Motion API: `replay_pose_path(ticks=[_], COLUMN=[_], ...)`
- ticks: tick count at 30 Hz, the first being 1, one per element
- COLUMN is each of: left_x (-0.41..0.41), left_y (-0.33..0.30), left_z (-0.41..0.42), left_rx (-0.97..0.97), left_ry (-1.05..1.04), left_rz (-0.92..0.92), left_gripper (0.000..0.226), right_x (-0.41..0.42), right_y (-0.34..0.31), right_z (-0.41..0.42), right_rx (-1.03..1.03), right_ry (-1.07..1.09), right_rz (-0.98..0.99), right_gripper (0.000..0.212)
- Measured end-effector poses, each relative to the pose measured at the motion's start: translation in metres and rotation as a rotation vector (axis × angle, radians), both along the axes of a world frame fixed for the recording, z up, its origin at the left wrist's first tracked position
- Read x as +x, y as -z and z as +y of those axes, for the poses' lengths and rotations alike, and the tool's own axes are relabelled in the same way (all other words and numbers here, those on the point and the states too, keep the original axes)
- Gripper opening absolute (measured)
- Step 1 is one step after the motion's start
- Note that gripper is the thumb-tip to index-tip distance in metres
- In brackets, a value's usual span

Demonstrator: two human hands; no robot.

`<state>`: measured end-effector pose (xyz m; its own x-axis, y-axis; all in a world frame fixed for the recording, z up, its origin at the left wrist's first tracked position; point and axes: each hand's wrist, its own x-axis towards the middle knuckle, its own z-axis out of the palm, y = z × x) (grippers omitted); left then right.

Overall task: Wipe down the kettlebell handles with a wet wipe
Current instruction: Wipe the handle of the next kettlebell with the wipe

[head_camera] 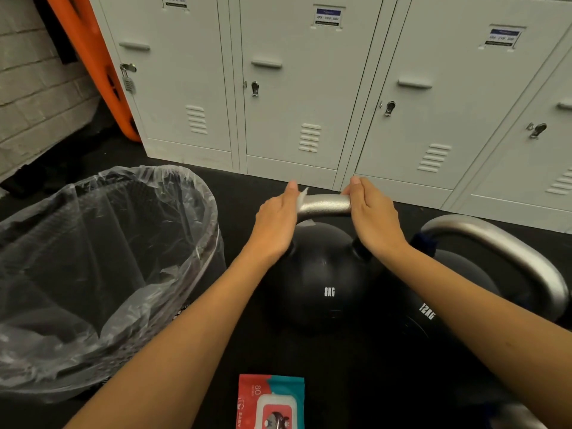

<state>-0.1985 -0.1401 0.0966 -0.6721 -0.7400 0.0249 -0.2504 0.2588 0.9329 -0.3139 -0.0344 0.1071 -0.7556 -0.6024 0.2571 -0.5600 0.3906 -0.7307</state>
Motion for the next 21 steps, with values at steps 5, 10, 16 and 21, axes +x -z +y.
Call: replay_pose_path(ticks=[5, 10, 16, 21], left_x=[0.002, -0.01, -0.021, -0.009], left_y=[0.013, -0.012, -0.031, -0.026], left_z=[-0.013, -0.017, -0.013, -0.024], left_rx=[0.182, 0.006, -0.226, -0.016], left_ry=[0.019, 0.153, 0.256, 0.33], left_rz=[-0.061, -0.222, -0.352, -0.301], left_gripper=[0.045, 0.037, 0.015, 0.046], right_x=[0.0, -0.001, -0.001, -0.002], right_y=[-0.001, 0.0, 0.0, 0.0], right_z=[0.001, 0.001, 0.002, 0.002], right_rx=[-0.01, -0.002, -0.012, 0.002], right_ry=[-0.022, -0.022, -0.024, -0.034], right_rz=[-0.007, -0.002, 0.002, 0.001], right_gripper=[0.036, 0.035, 0.035, 0.034])
